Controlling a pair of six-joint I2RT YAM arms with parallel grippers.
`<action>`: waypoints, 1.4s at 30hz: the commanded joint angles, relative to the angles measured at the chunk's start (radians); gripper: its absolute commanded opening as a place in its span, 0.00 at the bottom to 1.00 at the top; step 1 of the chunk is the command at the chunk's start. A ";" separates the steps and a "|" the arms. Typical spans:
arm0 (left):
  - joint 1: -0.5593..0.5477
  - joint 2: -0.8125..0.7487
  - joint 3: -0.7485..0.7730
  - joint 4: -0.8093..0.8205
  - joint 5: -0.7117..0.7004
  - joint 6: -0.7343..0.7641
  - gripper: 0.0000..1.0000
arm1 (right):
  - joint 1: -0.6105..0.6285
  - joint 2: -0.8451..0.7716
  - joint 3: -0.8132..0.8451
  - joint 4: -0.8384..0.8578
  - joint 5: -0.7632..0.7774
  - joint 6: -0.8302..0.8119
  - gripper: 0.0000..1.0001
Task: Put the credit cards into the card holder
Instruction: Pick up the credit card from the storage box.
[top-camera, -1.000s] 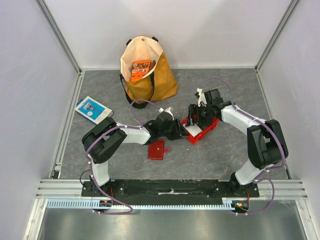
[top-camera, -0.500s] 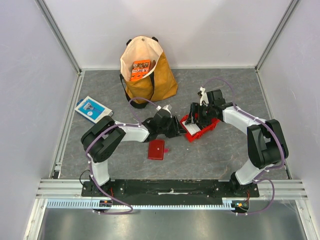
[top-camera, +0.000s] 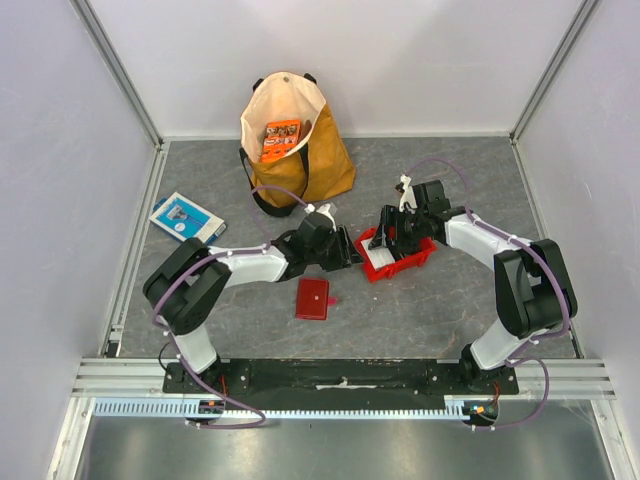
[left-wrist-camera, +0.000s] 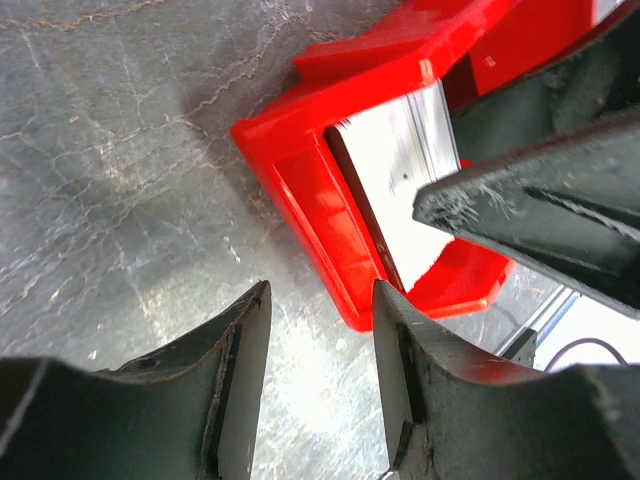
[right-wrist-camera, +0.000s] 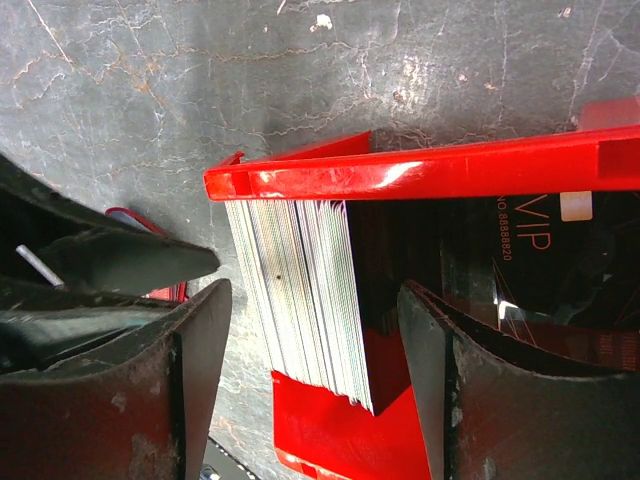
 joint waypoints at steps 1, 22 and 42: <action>0.003 -0.103 -0.036 -0.045 -0.019 0.077 0.52 | 0.003 -0.025 0.020 0.000 -0.032 0.014 0.73; 0.002 -0.175 -0.118 -0.073 0.008 0.082 0.52 | 0.001 -0.049 0.049 -0.040 0.035 -0.009 0.65; 0.002 -0.157 -0.110 -0.070 0.034 0.083 0.52 | -0.003 -0.041 0.083 -0.063 0.109 -0.050 0.74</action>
